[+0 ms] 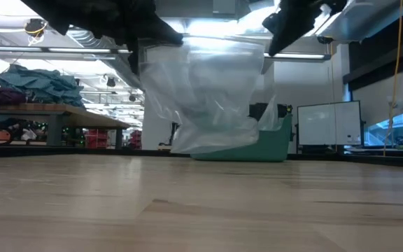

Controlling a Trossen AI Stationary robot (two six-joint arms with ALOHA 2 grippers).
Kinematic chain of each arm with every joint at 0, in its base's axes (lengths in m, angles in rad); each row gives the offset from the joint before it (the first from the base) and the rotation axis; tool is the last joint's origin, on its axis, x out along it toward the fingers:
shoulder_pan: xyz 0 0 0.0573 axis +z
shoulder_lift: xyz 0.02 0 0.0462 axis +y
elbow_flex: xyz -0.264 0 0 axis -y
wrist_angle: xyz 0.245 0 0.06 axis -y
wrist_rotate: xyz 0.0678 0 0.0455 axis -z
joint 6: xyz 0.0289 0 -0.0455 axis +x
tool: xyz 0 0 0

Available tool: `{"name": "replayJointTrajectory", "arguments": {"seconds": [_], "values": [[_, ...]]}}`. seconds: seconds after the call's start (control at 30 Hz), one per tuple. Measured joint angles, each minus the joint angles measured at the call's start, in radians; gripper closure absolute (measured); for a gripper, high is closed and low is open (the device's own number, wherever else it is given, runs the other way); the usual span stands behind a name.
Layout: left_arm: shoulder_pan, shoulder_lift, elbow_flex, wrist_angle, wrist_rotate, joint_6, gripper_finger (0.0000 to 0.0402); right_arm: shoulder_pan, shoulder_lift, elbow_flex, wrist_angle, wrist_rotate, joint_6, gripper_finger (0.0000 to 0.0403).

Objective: Roll bandage
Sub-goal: Open the transparent zip bag

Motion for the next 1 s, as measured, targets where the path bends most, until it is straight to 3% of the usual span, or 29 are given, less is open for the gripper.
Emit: {"name": "replayJointTrajectory", "arguments": {"seconds": [0.23, 0.57, 1.0], "values": [[-0.011, -0.072, 0.0, -0.1, -0.006, -0.009, 0.0385, 0.0, 0.0, 0.0, -0.017, 0.021, 0.001, 0.0403], [-0.01, -0.088, 0.001, -0.103, -0.035, 0.009, 0.0385, 0.001, 0.0, 0.0, 0.071, -0.07, 0.003, 0.0398], [-0.01, -0.088, 0.002, -0.102, -0.044, 0.018, 0.0385, 0.001, 0.001, 0.001, 0.17, -0.156, 0.02, 0.0277]]}}
